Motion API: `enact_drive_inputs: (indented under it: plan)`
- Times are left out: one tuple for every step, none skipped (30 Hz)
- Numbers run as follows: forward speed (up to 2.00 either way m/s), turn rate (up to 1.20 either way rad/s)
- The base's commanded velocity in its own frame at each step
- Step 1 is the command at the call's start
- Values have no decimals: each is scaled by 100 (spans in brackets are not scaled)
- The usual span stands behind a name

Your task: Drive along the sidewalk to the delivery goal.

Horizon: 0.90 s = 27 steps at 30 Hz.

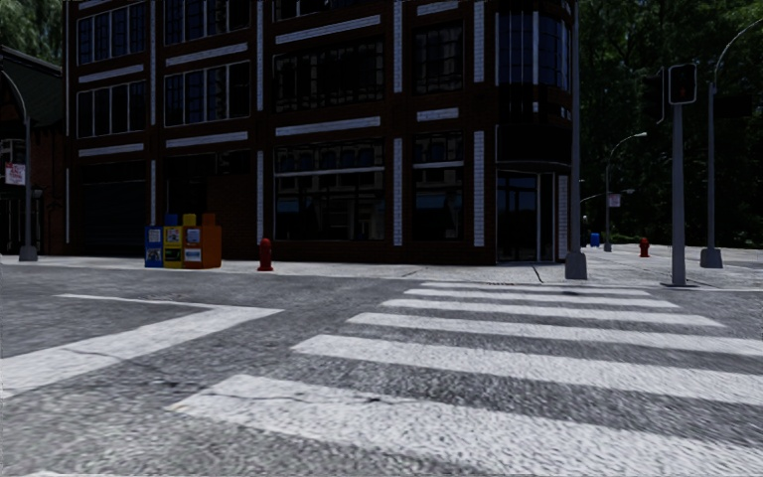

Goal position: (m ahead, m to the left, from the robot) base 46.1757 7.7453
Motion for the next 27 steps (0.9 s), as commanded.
enact_drive_inputs:
  plan:
    - [160, -40]
    - [160, -40]
    - [160, -40]
    - [160, -40]
    - [160, -40]
    - [160, -40]
    - [160, -40]
    - [160, -40]
    - [160, -40]
    - [160, -40]
    - [160, -40]
    - [160, -40]
    - [160, -40]
    - [160, -40]
    - [160, -40]
    - [160, -40]
    - [160, -40]
    - [160, -40]
    - [160, -40]
    - [160, -40]
    - [160, -40]
    - [160, -40]
    - [160, -40]
    - [160, -40]
    - [160, -40]
    - [160, -40]
    - [160, -40]
